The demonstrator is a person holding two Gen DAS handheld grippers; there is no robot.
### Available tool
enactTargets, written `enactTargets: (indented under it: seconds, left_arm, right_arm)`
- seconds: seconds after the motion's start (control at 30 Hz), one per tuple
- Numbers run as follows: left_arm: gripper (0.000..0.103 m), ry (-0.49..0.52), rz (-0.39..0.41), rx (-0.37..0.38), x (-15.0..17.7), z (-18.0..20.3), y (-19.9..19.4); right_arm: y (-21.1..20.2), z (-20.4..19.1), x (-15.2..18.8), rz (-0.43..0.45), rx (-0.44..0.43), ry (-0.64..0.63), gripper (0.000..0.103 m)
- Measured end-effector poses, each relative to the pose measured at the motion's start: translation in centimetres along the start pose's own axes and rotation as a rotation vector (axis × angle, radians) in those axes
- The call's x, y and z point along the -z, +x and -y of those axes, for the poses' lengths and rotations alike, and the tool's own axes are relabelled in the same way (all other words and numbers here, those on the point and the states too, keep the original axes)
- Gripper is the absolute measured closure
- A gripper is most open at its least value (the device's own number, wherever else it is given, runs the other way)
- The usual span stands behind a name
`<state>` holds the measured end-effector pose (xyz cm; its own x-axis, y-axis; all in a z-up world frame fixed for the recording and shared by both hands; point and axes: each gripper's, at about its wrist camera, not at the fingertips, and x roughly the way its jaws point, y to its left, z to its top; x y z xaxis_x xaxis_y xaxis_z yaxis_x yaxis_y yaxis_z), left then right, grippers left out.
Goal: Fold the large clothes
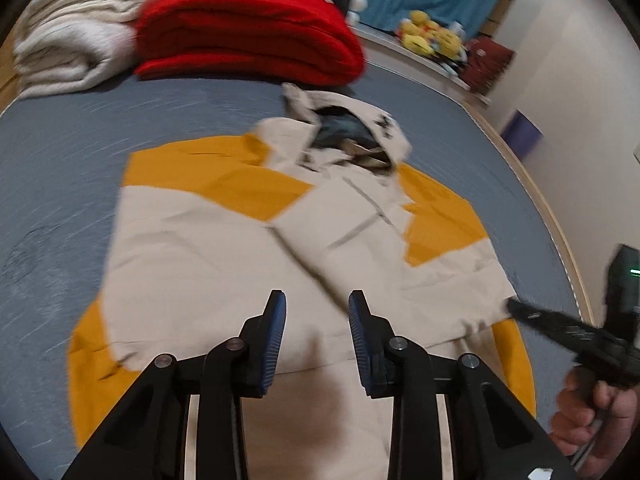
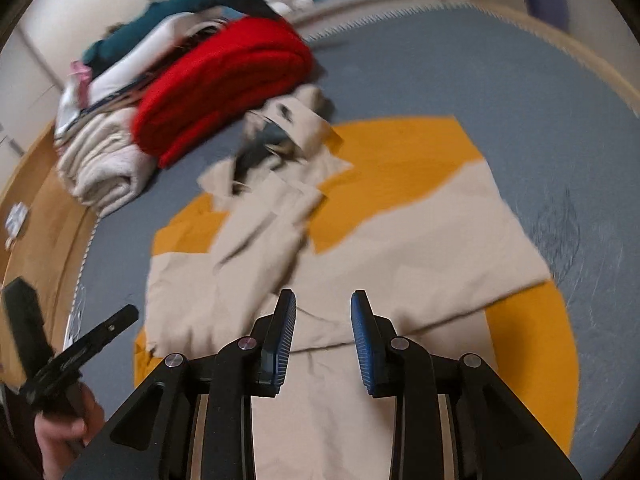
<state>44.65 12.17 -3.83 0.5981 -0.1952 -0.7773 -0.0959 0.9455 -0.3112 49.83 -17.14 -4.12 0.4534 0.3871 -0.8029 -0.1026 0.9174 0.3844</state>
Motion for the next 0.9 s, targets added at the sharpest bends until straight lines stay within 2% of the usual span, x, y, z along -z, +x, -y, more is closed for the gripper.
enactTargets:
  seconds: [0.07, 0.13, 0.2, 0.33, 0.43, 0.5, 0.53, 0.57, 0.6, 0.63, 0.7, 0.77, 0.83, 0.9]
  left_arm:
    - [0.073, 0.029, -0.005, 0.011, 0.2, 1.6, 1.4]
    - [0.072, 0.047, -0.019, 0.029, 0.6, 2.8, 2.6]
    - [0.069, 0.053, -0.037, 0.045, 0.9, 3.6, 3.8]
    - [0.057, 0.048, -0.063, 0.051, 1.4, 4.8, 6.1]
    - [0.054, 0.062, -0.089, 0.024, 2.0, 5.5, 8.1]
    - [0.054, 0.067, -0.116, -0.015, 2.6, 5.6, 9.7]
    - [0.054, 0.069, -0.129, -0.058, 2.9, 5.6, 10.6]
    - [0.054, 0.074, -0.142, -0.091, 3.1, 5.5, 11.2]
    - [0.054, 0.077, -0.149, -0.119, 3.3, 5.5, 11.6]
    - [0.054, 0.078, -0.149, -0.134, 3.4, 5.4, 11.7]
    - [0.053, 0.068, -0.131, -0.170, 3.3, 5.0, 11.5]
    - [0.053, 0.014, -0.083, -0.221, 2.8, 3.4, 10.5]
    - [0.053, -0.114, -0.060, -0.165, 2.2, 0.9, 9.0]
    - [0.053, -0.197, -0.046, -0.118, 1.9, -0.7, 7.7]
  right_arm:
    - [2.3, 2.4, 0.7, -0.066, 0.071, 0.103, 0.073]
    - [4.1, 4.4, 1.4, -0.118, 0.099, 0.196, 0.073]
    - [5.5, 5.3, 1.7, -0.168, 0.138, 0.225, 0.073]
    - [6.3, 6.3, 1.6, -0.208, 0.091, 0.268, 0.073]
    - [6.7, 7.4, 1.3, -0.218, 0.080, 0.305, 0.073]
    - [6.9, 8.1, 1.2, -0.209, 0.077, 0.324, 0.073]
    - [6.9, 8.5, 1.2, -0.205, 0.079, 0.334, 0.073]
    - [6.9, 8.8, 1.2, -0.204, 0.070, 0.357, 0.076]
    - [6.9, 8.8, 1.3, -0.204, 0.049, 0.379, 0.091]
    - [7.0, 8.8, 1.3, -0.205, 0.032, 0.397, 0.098]
    - [7.1, 8.8, 1.6, -0.193, 0.038, 0.407, 0.101]
    - [6.9, 9.0, 1.8, -0.180, 0.048, 0.413, 0.101]
    - [6.8, 9.2, 1.9, -0.181, 0.054, 0.418, 0.102]
    - [7.0, 9.4, 1.9, -0.191, 0.032, 0.427, 0.102]
